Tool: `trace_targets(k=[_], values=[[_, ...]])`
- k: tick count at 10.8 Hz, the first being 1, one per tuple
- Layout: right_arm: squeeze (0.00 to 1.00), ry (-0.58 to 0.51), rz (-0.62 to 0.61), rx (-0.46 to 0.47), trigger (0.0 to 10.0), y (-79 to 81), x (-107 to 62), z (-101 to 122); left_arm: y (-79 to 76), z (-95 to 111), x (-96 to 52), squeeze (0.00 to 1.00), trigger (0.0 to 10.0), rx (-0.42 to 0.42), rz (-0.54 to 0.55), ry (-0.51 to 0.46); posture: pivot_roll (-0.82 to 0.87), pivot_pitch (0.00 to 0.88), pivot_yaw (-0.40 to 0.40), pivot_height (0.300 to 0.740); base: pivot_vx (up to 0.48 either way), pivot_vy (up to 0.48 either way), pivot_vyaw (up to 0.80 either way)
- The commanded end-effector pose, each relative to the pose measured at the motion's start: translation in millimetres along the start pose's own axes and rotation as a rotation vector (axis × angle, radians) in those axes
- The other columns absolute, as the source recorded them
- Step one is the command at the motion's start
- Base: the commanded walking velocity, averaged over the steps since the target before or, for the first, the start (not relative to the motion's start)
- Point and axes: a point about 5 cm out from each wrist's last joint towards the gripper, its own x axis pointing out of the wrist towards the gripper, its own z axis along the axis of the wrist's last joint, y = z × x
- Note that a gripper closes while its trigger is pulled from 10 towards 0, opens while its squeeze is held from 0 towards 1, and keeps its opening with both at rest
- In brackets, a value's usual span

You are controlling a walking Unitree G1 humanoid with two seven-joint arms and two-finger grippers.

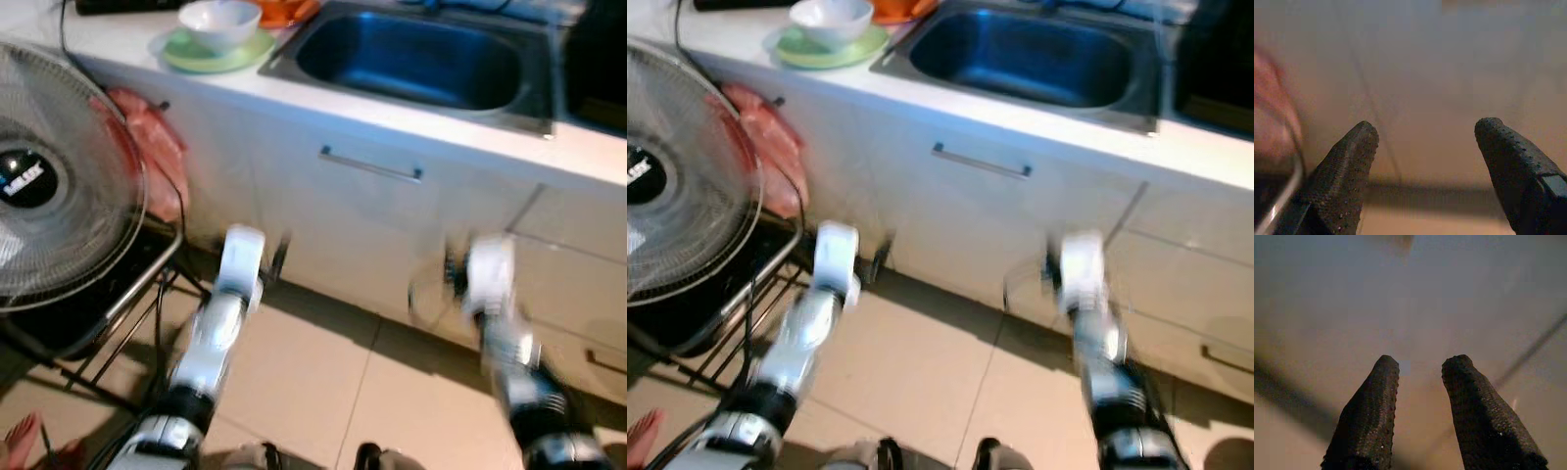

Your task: Kitchen organization

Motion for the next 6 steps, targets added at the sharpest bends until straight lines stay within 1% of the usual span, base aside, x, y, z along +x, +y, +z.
trace_targets(k=[1, 2, 3, 4, 5, 6], values=[[0.00, 0.129, 0.015, 0.013, 10.0, 2.9, -12.0, -28, -1.7, -26, -11.0, 0.00, 10.0, 0.002, 0.004, 0.103, -0.05, 0.104, 0.023, 0.740, 0.000, 0.000, 0.00], [0.00, 0.271, 0.034, 0.006, 10.0, 8.8, -28.8, -59, -0.8, -54, -26.3, 0.00, 10.0, -0.018, 0.023, 0.221, -0.05, 0.093, 0.024, 0.740, 0.000, 0.000, 0.00], [0.00, 0.361, 0.049, 0.022, 10.0, 13.8, -42.3, -79, -0.2, -74, -39.9, 0.00, 10.0, -0.027, 0.035, 0.313, -0.05, 0.093, 0.025, 0.740, 0.000, 0.000, 0.00], [0.00, 0.460, 0.064, 0.062, 10.0, 21.9, -59.3, -99, -0.7, -100, -61.4, 0.00, 10.0, -0.059, 0.055, 0.439, -0.05, 0.095, 0.026, 0.740, 0.000, 0.000, 0.00], [0.00, 0.590, 0.085, 0.076, 10.0, 31.1, -81.7, -122, -2.1, -129, -90.0, 0.00, 10.0, -0.094, 0.082, 0.591, -0.04, 0.100, 0.028, 0.740, 0.000, 0.000, 0.00], [0.00, 0.651, 0.084, 0.096, 10.0, 35.0, -95.1, -133, -3.5, -147, -112.7, 0.00, 10.0, -0.107, 0.097, 0.696, -0.04, 0.106, 0.028, 0.740, 0.000, 0.000, 0.00]])
